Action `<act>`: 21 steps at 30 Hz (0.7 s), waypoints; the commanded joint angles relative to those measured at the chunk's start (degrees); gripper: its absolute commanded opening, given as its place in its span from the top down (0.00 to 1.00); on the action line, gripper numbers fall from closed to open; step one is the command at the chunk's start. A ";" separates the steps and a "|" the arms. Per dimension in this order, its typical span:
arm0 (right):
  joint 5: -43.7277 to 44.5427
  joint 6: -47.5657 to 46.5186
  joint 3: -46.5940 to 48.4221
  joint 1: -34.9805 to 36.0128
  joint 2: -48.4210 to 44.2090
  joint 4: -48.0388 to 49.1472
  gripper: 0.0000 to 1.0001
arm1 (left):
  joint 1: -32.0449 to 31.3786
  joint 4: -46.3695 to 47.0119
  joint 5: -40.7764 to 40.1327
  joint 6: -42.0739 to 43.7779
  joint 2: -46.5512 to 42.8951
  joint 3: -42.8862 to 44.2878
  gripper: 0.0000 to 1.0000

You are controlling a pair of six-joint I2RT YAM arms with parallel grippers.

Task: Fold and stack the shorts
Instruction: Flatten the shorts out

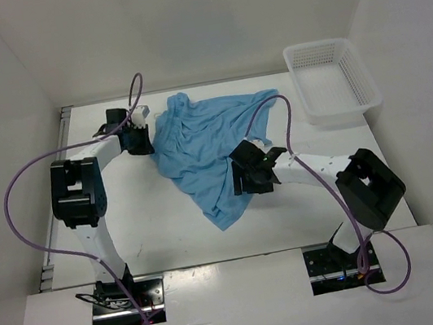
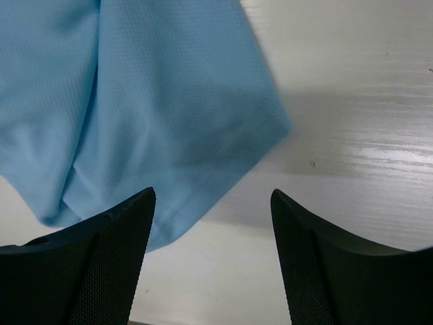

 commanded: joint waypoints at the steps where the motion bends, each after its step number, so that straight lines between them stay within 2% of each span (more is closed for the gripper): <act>1: 4.44 4.17 -1.07 -0.14 2.08 4.94 0.26 | -0.07 2.62 -0.05 0.23 -4.63 -3.73 1.00; 4: 5.68 6.02 0.43 -0.14 6.82 5.57 0.27 | -0.07 4.46 -0.77 0.23 -10.09 -9.70 1.00; 6: 6.20 6.64 1.22 -0.14 9.29 5.57 0.27 | -0.07 3.77 -4.36 0.23 -12.64 -12.43 1.00; 8: 6.82 7.78 1.83 -0.14 10.88 5.57 0.34 | -0.07 2.98 -7.79 0.23 -16.33 -16.20 1.00; 9: 7.87 8.30 1.83 -0.14 10.88 5.57 0.41 | -0.07 2.97 -8.50 0.23 -18.69 -17.61 1.00; 10: 8.49 8.31 1.83 -0.14 10.10 3.74 0.70 | -0.07 2.97 -8.51 0.23 -19.76 -18.59 1.00; 12: 12.68 10.23 1.83 -0.14 7.90 0.93 1.00 | -0.07 2.35 -8.34 0.23 -22.83 -21.05 1.00; 14: 14.37 10.24 1.83 -1.36 2.64 -3.45 1.00 | -0.07 1.31 -8.33 0.23 -24.68 -21.67 1.00; 17: 11.23 9.72 2.36 -5.23 -6.13 -9.17 1.00 | -0.07 -3.34 -10.61 0.23 -28.20 -21.67 1.00; 21: 4.37 7.27 2.97 -15.07 -14.60 -17.96 1.00 | -0.07 -10.02 -13.69 0.23 -33.21 -22.99 1.00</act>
